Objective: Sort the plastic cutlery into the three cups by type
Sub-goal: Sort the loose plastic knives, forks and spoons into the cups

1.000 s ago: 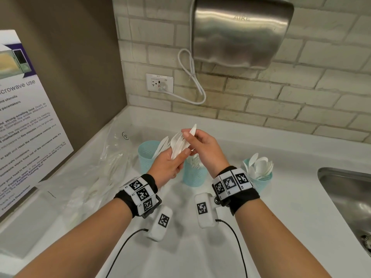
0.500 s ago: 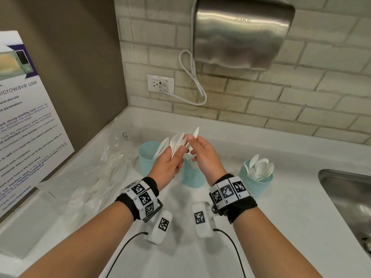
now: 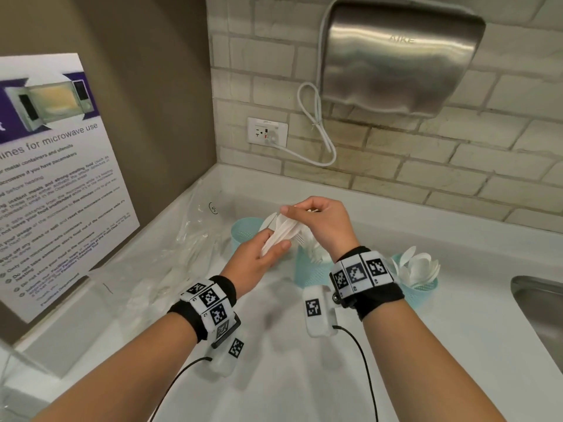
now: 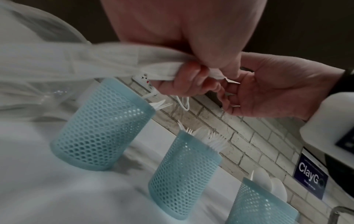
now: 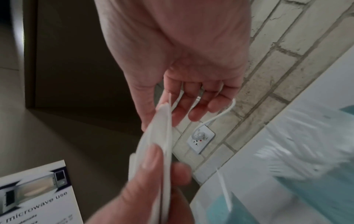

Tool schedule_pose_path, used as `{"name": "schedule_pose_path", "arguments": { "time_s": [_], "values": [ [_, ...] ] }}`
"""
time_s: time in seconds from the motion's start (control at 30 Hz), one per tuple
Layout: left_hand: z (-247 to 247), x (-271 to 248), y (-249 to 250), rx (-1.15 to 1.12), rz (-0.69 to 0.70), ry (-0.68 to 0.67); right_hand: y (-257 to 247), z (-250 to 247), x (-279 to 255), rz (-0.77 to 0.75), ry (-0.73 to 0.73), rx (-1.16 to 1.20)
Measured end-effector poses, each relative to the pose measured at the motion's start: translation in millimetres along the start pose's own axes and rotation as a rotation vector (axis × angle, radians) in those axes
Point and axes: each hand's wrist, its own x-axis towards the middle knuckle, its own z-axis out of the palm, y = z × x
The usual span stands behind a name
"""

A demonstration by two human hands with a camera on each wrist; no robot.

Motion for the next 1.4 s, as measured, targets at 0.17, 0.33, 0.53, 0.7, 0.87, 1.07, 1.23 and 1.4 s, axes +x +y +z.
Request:
{"name": "schedule_pose_path", "arguments": {
  "time_s": [0.17,0.33,0.53,0.7,0.87,1.07,1.23,1.4],
  "values": [
    [-10,-3,-5,0.022,0.004,0.008,-14,5,10,-0.040,-0.005,-0.010],
    [-12,0,-14,-0.108,-0.046,0.011,-19,7,16,-0.166,0.135,-0.076],
    [-11,-2,-16,-0.027,-0.010,0.019,-17,-1,18,-0.021,-0.023,-0.136],
    [-8,1,-16,0.011,0.008,0.017,-4,7,9,0.057,-0.093,0.026],
    [-8,2,-16,-0.054,-0.015,0.023,-6,11,10,-0.021,-0.105,-0.023],
    [-16,14,-18,-0.006,-0.015,0.085,-52,-10,18,-0.446,0.286,0.124],
    [-38,52,6,-0.079,0.066,0.301,-52,-32,13,-0.521,0.381,0.191],
    [-29,78,8,-0.104,0.014,0.387,9,-50,16,-0.398,0.442,-0.250]
  ]
}}
